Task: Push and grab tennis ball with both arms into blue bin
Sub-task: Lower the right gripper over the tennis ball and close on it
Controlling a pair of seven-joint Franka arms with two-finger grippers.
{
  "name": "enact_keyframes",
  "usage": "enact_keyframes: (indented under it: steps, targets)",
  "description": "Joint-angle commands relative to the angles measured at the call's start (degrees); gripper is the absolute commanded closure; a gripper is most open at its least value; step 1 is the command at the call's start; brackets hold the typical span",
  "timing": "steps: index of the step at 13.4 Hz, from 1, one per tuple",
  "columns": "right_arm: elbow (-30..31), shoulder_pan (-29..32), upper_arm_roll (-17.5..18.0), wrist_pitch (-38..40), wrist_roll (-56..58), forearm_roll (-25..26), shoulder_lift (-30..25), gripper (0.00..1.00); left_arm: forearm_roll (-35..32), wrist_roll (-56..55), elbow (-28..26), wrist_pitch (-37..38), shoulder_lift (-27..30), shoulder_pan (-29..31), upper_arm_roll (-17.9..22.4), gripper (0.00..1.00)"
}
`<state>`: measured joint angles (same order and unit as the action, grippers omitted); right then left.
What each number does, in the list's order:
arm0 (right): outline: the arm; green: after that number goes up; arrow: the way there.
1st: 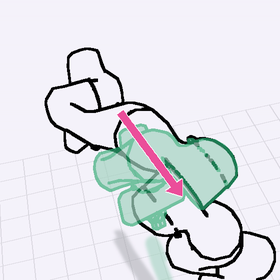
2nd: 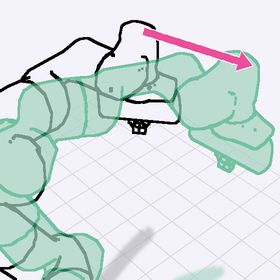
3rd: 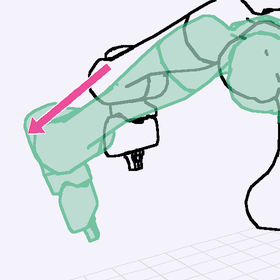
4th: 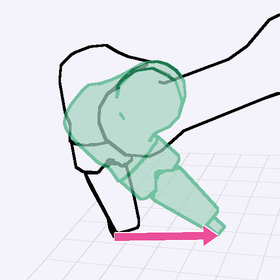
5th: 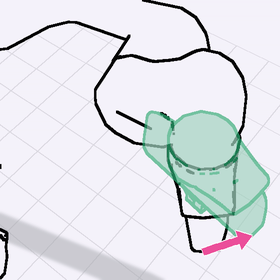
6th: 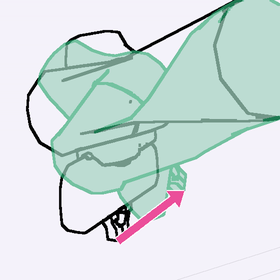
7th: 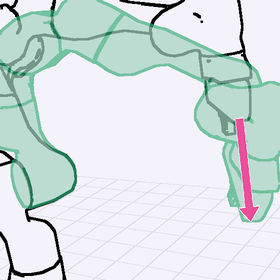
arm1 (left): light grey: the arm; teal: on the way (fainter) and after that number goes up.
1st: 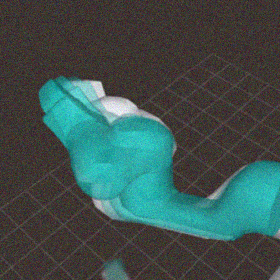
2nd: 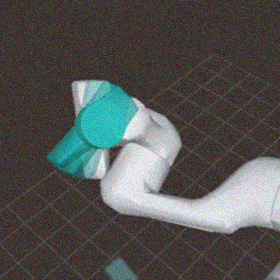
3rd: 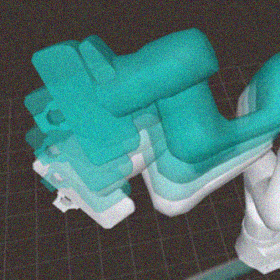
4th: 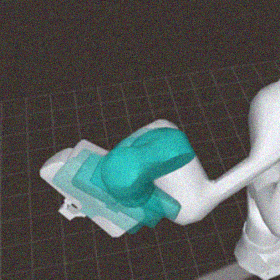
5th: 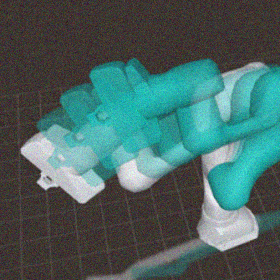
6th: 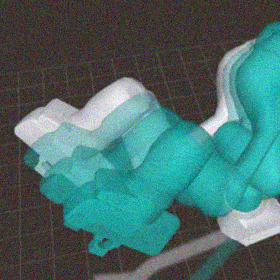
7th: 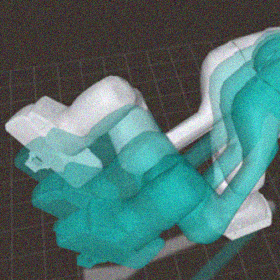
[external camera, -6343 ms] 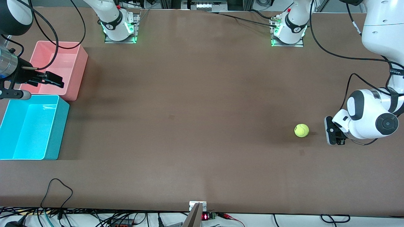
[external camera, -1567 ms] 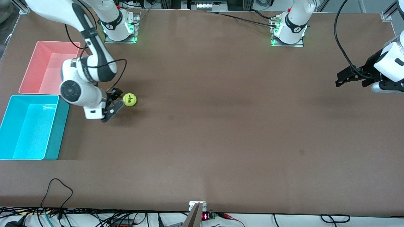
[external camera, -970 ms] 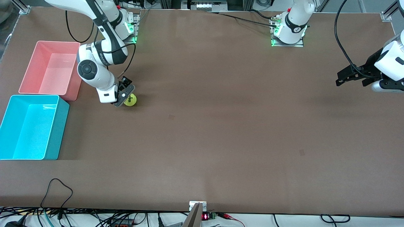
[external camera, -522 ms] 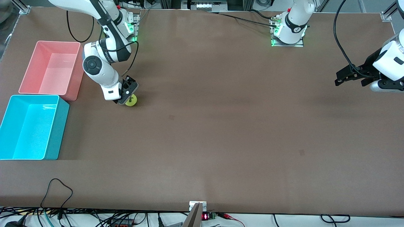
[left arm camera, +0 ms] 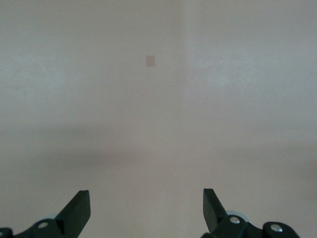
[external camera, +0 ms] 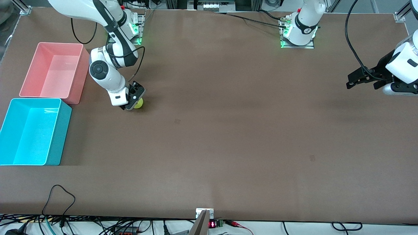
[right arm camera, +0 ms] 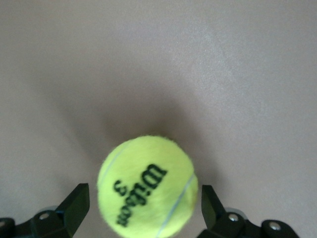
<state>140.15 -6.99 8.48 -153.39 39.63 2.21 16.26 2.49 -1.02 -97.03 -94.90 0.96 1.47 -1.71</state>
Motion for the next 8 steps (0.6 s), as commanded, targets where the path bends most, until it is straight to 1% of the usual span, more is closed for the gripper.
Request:
enact_keyframes:
  steps: [1,4,6,8]
  targets:
    - [-0.2,0.1,0.3,-1.7,0.9,0.3,0.7,0.0,-1.2,-0.7,0.2,0.3,0.1,0.2,-0.3,0.0]
    - [-0.8,0.0,0.3,-1.6,0.1,0.1,0.7,0.0,-1.2,-0.7,0.4,0.2,0.2,-0.2,-0.5,0.0]
    - [-0.9,-1.2,0.3,-1.6,-0.2,-0.6,0.7,0.0,-1.2,-0.7,0.9,0.2,0.1,-0.3,-0.6,0.0]
    - [-1.0,-2.9,0.3,-1.6,-2.8,-0.5,0.7,0.0,-1.2,-0.6,0.9,0.2,0.0,-0.3,-0.6,0.0]
